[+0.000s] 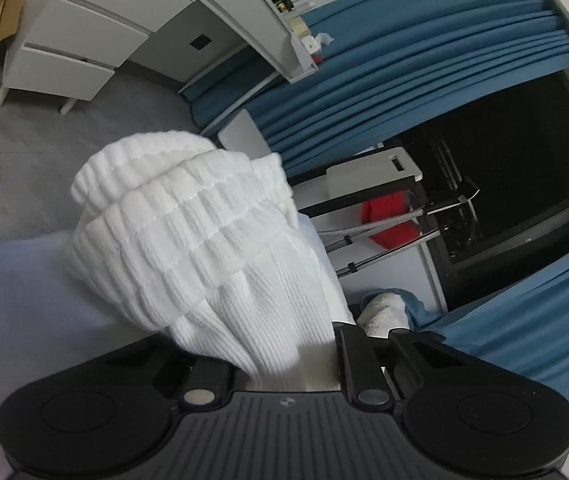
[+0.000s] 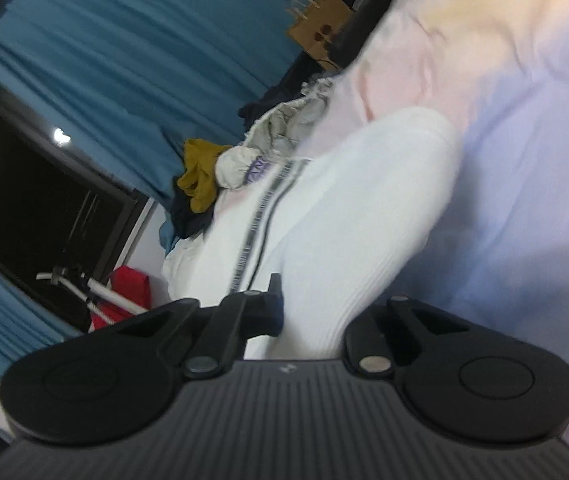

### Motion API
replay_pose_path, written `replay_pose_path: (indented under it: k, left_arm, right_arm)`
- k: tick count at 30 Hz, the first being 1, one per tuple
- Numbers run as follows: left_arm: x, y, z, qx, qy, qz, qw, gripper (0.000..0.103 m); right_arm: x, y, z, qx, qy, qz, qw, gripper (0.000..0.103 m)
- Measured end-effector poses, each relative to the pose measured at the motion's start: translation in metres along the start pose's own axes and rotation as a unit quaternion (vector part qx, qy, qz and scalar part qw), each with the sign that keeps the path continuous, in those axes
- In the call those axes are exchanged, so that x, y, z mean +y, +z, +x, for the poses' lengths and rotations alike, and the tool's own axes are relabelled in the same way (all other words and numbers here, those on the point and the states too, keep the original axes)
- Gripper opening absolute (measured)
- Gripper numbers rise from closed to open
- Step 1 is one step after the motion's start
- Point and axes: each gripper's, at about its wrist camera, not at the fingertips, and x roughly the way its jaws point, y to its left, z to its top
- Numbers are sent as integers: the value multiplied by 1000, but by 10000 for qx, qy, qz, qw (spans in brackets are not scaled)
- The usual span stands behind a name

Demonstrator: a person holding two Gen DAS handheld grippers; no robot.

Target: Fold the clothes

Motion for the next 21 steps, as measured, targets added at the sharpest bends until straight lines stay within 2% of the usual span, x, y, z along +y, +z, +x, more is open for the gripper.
replay_pose_path:
  k: [4, 11, 14, 17, 20, 21]
  left_arm:
    - [2, 13, -41, 109, 132, 13, 9999, 15]
    - [8, 29, -132, 395, 436, 497, 9970, 15]
    - [27, 26, -157, 631, 644, 562, 9943, 15]
    - [47, 22, -174, 858, 820, 651, 9908, 17]
    - [64, 14, -177, 1039, 949, 745, 9872, 23]
    - [68, 11, -180, 1065, 966, 766, 9866, 28]
  right_arm:
    - [-3, 2, -42, 99, -136, -32, 9999, 10]
    - [-27, -6, -111, 509, -517, 569, 9957, 10]
    - [-41, -13, -136, 673, -651, 851, 9920, 10]
    - [-57, -19, -142, 895, -825, 968, 9878, 10]
    - [-76, -26, -142, 981, -897, 1237, 9834, 10]
    - [-79, -29, -141, 973, -908, 1263, 9830, 10]
